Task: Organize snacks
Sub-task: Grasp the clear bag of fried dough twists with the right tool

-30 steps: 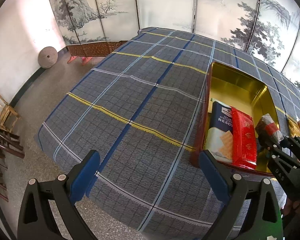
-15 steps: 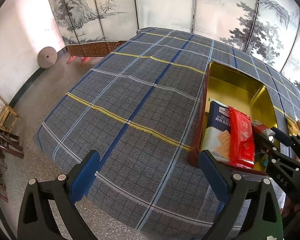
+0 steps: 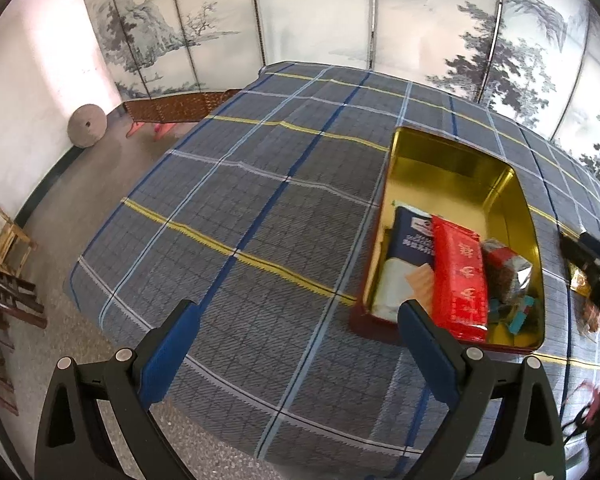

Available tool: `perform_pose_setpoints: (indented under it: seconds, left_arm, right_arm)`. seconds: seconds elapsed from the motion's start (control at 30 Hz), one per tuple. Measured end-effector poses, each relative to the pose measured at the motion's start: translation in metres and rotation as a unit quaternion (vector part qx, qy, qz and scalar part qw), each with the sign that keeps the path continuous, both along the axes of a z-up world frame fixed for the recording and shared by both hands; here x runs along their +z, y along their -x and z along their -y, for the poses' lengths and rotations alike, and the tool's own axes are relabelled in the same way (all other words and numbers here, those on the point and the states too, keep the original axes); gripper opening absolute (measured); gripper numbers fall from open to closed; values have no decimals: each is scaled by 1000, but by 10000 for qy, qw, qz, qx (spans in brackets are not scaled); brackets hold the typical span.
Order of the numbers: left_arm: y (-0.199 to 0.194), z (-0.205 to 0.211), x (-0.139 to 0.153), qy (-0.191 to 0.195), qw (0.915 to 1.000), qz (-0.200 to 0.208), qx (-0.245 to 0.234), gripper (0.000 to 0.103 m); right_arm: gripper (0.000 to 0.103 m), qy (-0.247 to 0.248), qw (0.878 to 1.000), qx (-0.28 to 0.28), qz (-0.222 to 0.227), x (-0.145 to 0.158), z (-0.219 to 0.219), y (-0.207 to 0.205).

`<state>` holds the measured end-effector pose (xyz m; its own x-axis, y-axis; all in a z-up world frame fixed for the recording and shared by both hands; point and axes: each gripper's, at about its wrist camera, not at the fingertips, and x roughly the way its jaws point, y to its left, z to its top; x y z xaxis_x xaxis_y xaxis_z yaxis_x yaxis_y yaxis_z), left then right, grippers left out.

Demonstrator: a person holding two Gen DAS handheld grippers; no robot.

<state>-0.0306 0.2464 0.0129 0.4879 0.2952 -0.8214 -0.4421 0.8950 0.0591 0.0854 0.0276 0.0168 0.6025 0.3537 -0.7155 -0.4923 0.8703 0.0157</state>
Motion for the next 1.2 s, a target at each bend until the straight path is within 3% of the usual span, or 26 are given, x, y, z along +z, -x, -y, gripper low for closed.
perform_pose_setpoints:
  seconds: [0.33, 0.6, 0.8, 1.03, 1.2]
  left_arm:
    - [-19, 31, 5, -99, 9994, -43, -322, 98]
    - [-35, 61, 10, -191, 9979, -57, -616, 99]
    - [-46, 85, 11, -202, 9960, -81, -862, 98]
    - [-57, 117, 9, -289, 9913, -101, -1283, 99]
    - [-62, 130, 2, -279, 9890, -191, -1437, 99]
  right_arm:
    - [51, 300, 9921, -1210, -166, -8, 105, -69]
    - [51, 343, 9837, -1624, -693, -30, 158, -115]
    - [51, 192, 9803, -1622, -1113, -47, 169, -127]
    - [51, 186, 9796, -1559, -1256, -62, 168, -131]
    - [41, 114, 9809, -1533, -1189, -62, 169, -130]
